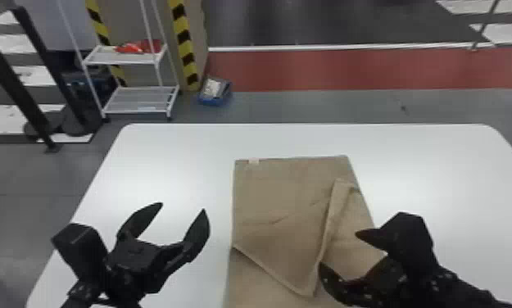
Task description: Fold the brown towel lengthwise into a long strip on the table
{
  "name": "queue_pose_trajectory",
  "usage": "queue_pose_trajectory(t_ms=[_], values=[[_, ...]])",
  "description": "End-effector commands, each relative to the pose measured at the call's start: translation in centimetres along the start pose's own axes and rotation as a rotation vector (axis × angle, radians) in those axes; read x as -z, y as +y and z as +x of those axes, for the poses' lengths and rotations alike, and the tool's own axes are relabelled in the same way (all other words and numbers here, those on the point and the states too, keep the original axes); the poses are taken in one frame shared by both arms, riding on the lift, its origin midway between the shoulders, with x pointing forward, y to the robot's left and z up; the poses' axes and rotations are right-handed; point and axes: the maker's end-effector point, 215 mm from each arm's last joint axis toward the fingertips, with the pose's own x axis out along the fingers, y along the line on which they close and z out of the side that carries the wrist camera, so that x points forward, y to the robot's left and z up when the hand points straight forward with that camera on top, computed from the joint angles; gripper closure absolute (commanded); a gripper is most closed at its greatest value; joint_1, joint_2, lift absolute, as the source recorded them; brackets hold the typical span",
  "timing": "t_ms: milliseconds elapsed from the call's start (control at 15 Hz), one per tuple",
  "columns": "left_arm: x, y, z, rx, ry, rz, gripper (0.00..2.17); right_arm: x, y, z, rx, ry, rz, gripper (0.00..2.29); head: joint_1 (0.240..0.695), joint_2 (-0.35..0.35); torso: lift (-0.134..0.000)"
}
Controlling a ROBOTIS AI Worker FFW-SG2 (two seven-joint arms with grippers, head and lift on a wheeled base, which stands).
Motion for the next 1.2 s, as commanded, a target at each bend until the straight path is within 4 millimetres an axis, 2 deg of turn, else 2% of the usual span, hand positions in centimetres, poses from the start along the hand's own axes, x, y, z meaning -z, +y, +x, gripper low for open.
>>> queue_pose_trajectory(t_ms=[0, 133, 400, 667, 933, 1133], values=[[0.2, 1.9, 0.0, -0.024, -0.001, -0.024, 0.04, 0.9, 1.3, 0.5, -0.016, 0.108, 0.002, 0.10, 0.695, 0.116, -0.094], [0.4, 2.0, 0.3, -0.022, 0.001, -0.028, 0.04, 2.0, 3.6, 0.7, -0.068, 0.209, 0.024, 0.11, 0.695, 0.169, -0.094], [0.7, 2.0, 0.6, -0.017, 0.006, -0.033, 0.04, 2.2, 4.9, 0.7, -0.062, 0.299, 0.028, 0.11, 0.695, 0.203, -0.094], [1.2, 1.8, 1.6, -0.004, 0.014, -0.039, 0.04, 2.4, 4.9, 0.7, -0.030, 0.341, 0.007, 0.11, 0.695, 0.209, -0.094], [1.4, 1.7, 1.7, 0.002, 0.019, -0.039, 0.04, 3.2, 5.0, 2.3, -0.014, 0.404, -0.019, 0.13, 0.695, 0.198, -0.094], [1.4, 1.6, 1.9, 0.010, 0.022, -0.040, 0.04, 3.1, 6.1, 3.2, -0.033, 0.418, -0.035, 0.13, 0.695, 0.201, -0.094]])
